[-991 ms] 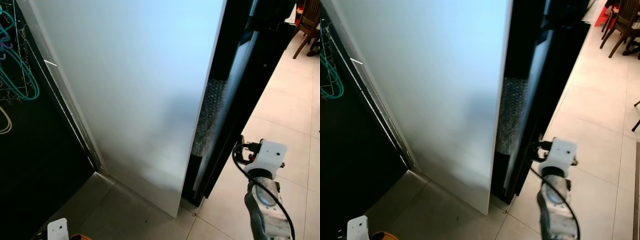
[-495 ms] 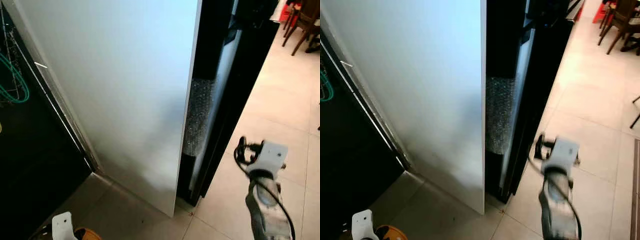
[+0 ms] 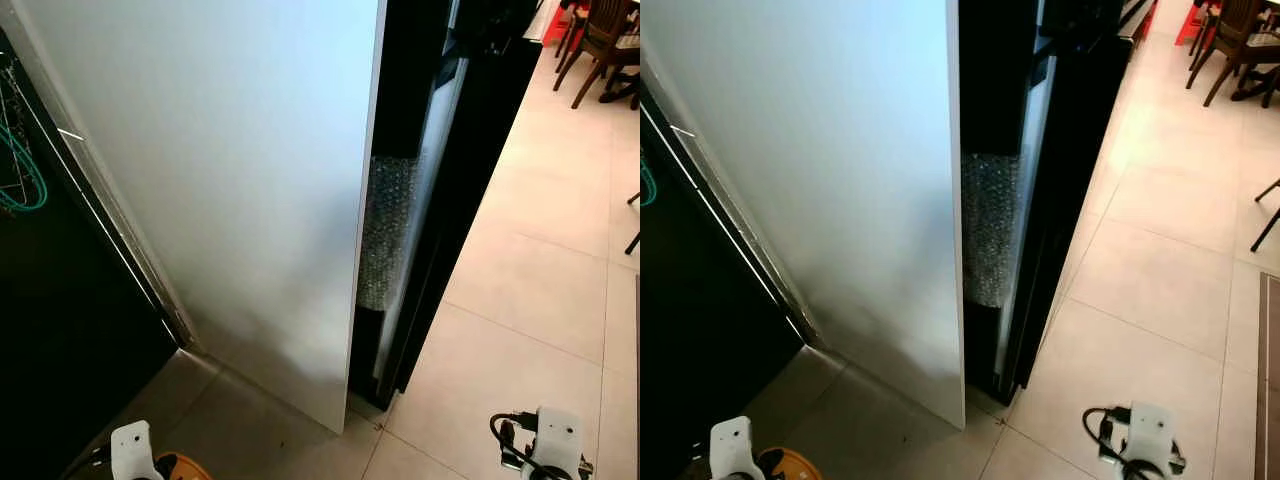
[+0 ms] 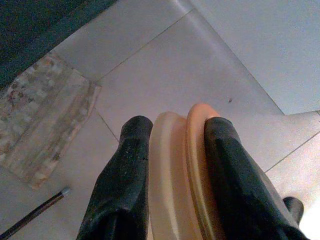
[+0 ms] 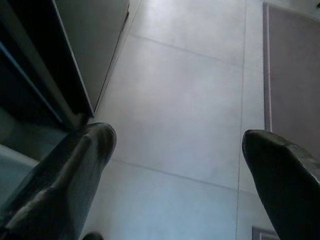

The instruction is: Restocking fridge

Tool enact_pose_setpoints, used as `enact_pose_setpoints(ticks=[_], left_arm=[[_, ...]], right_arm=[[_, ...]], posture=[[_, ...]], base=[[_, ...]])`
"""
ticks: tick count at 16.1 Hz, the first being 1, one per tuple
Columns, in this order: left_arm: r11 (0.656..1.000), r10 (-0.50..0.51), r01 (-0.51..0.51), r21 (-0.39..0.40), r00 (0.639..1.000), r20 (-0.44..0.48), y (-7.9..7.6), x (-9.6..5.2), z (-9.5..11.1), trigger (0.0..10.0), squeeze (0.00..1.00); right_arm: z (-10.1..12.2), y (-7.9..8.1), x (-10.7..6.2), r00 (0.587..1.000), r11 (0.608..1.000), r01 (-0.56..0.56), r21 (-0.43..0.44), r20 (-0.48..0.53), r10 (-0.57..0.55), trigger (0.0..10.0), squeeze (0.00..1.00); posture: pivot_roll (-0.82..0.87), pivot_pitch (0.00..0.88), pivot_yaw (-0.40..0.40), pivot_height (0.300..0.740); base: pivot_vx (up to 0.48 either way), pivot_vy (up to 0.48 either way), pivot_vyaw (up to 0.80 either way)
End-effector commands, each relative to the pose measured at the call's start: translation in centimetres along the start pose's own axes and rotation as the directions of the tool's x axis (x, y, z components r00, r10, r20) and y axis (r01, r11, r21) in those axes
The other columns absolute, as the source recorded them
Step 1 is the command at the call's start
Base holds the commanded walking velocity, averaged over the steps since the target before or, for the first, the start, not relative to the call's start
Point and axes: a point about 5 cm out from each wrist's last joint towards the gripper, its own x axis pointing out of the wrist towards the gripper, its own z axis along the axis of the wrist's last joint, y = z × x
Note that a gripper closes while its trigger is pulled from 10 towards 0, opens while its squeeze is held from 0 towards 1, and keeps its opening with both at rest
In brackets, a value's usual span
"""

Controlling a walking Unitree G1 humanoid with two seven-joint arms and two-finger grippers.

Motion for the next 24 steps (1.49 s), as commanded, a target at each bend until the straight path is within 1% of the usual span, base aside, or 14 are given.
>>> enact_pose_setpoints(ticks=[1,2,3,5,8,13,15,17,18,21,22,24], left_arm=[[0.999,0.012,-0.011,0.031,0.999,-0.030,0.2,-0.1,-0.4,10.0,0.00],[0.999,0.011,-0.009,0.049,0.999,-0.045,0.2,-0.1,-0.7,10.0,0.00],[0.999,0.010,-0.008,0.053,0.999,-0.048,0.1,-0.1,-0.8,10.0,0.00],[0.999,0.007,-0.005,0.042,0.999,-0.048,0.1,-0.1,-0.9,10.0,0.00],[0.998,0.008,-0.005,0.056,0.999,-0.050,0.2,-0.2,-1.0,10.0,0.00],[0.997,0.002,0.001,0.071,0.999,-0.050,0.0,-0.2,-1.3,10.0,0.00],[0.997,-0.009,0.012,0.077,0.999,-0.038,-1.0,0.0,-0.8,10.0,0.00],[0.996,-0.015,0.017,0.084,0.999,-0.034,-1.4,0.0,-0.6,10.0,0.00],[0.996,-0.020,0.023,0.086,0.999,-0.029,-1.6,0.1,-0.4,10.0,0.00],[0.996,-0.017,0.020,0.083,0.999,-0.030,-1.5,0.0,-0.5,10.0,0.00],[0.996,-0.017,0.020,0.082,0.999,-0.031,-1.5,0.0,-0.6,10.0,0.00],[0.997,-0.016,0.019,0.081,0.999,-0.032,-1.4,0.0,-0.6,10.0,0.00]], right_arm=[[1.3,0.6,0.3,0.998,0.999,-0.022,0.042,0.059,0.020,10.0,0.00],[1.0,1.1,0.5,0.998,0.998,-0.045,0.036,0.039,0.043,10.0,0.00],[0.7,1.0,0.7,0.999,0.999,-0.031,0.036,0.025,0.030,10.0,0.00],[0.9,1.3,0.9,0.998,0.997,-0.043,0.058,0.046,0.040,10.0,0.00],[1.5,1.4,1.0,0.996,0.995,-0.049,0.087,0.077,0.042,10.0,0.00],[1.3,1.3,1.2,0.997,0.994,-0.037,0.102,0.070,0.030,10.0,0.00],[1.5,1.2,1.2,0.996,0.993,-0.017,0.115,0.092,0.006,10.0,0.00],[1.6,1.2,1.1,0.995,0.993,-0.013,0.121,0.100,0.000,10.0,0.00],[1.8,1.2,1.1,0.994,0.993,-0.012,0.121,0.109,-0.002,10.0,0.00],[2.1,1.1,1.0,0.991,0.991,-0.004,0.131,0.131,-0.013,10.0,0.00],[2.9,1.0,0.9,0.984,0.990,-0.007,0.141,0.175,-0.018,10.0,0.00],[4.0,1.3,0.7,0.973,0.990,-0.039,0.137,0.229,0.007,10.0,0.00]], posture=[[-0.05,0.000,0.011,0.740],[-0.06,0.000,0.011,0.740],[-0.04,0.000,0.010,0.740],[-0.04,0.000,0.012,0.740],[-0.05,0.000,0.019,0.740],[-0.05,0.000,0.024,0.740],[-0.06,0.000,0.028,0.740],[-0.06,0.000,0.030,0.740],[-0.06,0.000,0.030,0.740],[-0.06,0.000,0.027,0.740],[-0.06,0.000,0.026,0.740],[-0.06,0.000,0.027,0.740]], base=[[0.000,0.000,0.00],[0.000,0.000,0.00],[0.247,0.000,0.00],[0.249,0.000,0.00],[0.249,0.000,0.00],[0.247,0.000,0.00],[0.120,0.000,0.00],[0.000,0.000,0.00],[0.000,0.000,0.00],[0.000,0.000,0.00],[0.000,0.000,0.00],[0.000,0.000,0.00]])
